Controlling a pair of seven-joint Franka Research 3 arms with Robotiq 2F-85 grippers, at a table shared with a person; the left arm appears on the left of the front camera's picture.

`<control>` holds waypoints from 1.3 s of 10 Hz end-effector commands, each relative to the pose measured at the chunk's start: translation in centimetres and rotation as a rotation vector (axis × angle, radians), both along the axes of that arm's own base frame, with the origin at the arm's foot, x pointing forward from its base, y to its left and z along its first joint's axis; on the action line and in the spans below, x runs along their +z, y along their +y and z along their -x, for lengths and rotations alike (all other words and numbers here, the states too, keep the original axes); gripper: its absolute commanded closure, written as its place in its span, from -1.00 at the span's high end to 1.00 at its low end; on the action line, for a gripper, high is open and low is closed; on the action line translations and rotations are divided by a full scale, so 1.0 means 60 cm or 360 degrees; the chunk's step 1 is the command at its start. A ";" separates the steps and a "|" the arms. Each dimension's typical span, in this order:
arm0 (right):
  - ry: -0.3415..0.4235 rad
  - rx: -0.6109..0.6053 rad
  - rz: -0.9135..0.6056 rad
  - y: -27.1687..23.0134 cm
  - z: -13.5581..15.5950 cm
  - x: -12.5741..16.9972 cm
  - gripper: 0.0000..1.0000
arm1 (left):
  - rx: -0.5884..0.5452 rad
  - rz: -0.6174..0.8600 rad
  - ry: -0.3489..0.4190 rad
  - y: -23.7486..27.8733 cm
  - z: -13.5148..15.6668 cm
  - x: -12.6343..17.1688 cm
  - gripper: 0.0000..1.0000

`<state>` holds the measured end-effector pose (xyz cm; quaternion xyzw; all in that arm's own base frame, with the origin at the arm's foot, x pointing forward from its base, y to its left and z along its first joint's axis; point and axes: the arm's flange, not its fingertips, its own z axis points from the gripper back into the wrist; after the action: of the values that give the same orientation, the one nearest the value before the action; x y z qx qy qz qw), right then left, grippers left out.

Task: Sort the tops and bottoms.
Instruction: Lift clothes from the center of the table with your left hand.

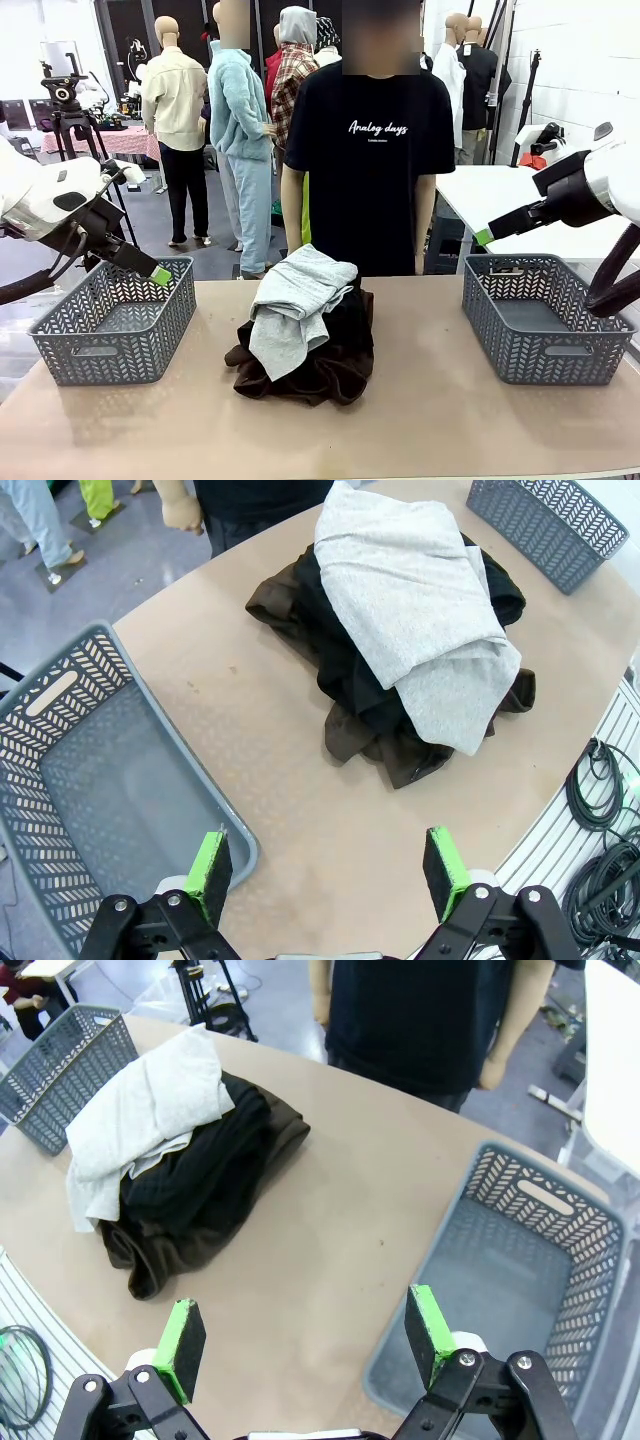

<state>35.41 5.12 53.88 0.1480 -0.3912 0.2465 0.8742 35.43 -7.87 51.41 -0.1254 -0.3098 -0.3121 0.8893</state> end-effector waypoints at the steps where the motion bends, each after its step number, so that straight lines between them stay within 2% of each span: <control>1: 0.0002 -0.0001 -0.0025 0.002 -0.001 0.000 1.00 | 0.0003 0.0017 0.0009 0.003 0.001 0.000 1.00; 2: 0.0002 -0.0001 -0.0025 0.002 -0.001 0.000 1.00 | 0.0000 0.0000 0.0000 0.000 0.000 0.000 1.00; 6: 0.0002 -0.0001 -0.0025 0.002 -0.001 0.000 1.00 | -0.0096 -0.0261 0.0024 -0.104 -0.053 0.014 1.00; 9: 0.0002 -0.0001 -0.0025 0.002 -0.001 0.000 1.00 | -0.0164 -0.0307 0.0039 -0.163 -0.101 0.002 1.00; 10: 0.0002 -0.0001 -0.0025 0.002 -0.001 0.000 1.00 | -0.0176 -0.0216 0.0035 -0.162 -0.107 0.005 1.00; 11: 0.0002 -0.0001 -0.0025 0.002 -0.001 0.000 1.00 | -0.0188 -0.0253 0.0025 -0.158 -0.078 0.003 1.00; 13: 0.0002 -0.0001 -0.0025 0.002 -0.001 0.000 1.00 | -0.0188 -0.0253 0.0025 -0.158 -0.078 0.003 1.00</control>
<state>35.38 5.19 53.92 0.1474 -0.3915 0.2473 0.8740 40.82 -17.82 51.58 -0.0753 -0.2677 -0.3861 0.8796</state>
